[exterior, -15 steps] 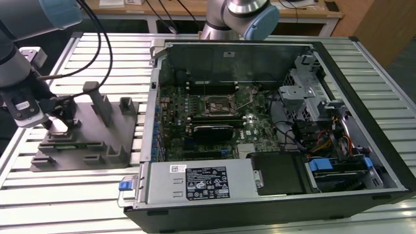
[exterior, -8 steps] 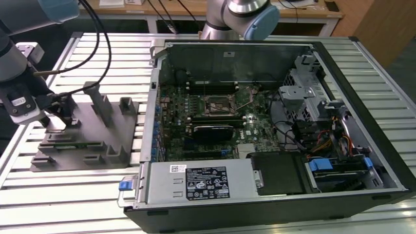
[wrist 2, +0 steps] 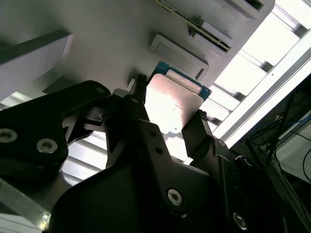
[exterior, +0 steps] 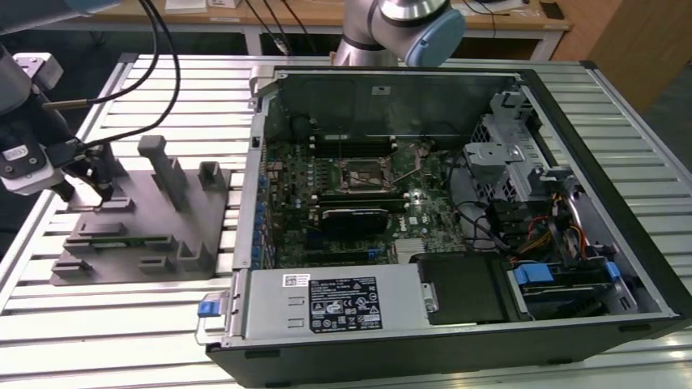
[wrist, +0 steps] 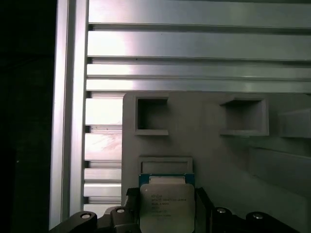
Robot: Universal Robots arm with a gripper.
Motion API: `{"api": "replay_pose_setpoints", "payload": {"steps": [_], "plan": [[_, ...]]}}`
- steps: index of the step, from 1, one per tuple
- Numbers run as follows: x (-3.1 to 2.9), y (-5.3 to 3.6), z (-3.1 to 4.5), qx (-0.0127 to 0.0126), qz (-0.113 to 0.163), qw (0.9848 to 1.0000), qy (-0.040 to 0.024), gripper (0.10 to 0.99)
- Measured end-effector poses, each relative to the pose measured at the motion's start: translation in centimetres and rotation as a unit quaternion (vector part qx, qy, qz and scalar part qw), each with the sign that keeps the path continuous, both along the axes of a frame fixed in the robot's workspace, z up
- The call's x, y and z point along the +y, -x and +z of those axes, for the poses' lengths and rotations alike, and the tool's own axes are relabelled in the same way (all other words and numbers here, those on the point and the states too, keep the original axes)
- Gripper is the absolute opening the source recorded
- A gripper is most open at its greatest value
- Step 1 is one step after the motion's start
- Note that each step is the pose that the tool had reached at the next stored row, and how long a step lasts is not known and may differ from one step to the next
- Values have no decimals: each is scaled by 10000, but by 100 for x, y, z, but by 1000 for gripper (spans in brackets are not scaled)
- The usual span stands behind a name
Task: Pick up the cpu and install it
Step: 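Pick up the cpu and move it towards the insertion slot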
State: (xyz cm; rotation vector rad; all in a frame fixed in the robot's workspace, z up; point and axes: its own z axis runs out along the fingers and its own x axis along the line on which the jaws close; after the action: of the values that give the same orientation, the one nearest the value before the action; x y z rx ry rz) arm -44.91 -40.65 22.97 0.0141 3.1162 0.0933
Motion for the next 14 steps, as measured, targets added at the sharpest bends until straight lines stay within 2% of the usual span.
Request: {"api": "replay_pose_setpoints", "payload": {"steps": [14], "plan": [[1,0,258,0,0,10000,0,541]]}}
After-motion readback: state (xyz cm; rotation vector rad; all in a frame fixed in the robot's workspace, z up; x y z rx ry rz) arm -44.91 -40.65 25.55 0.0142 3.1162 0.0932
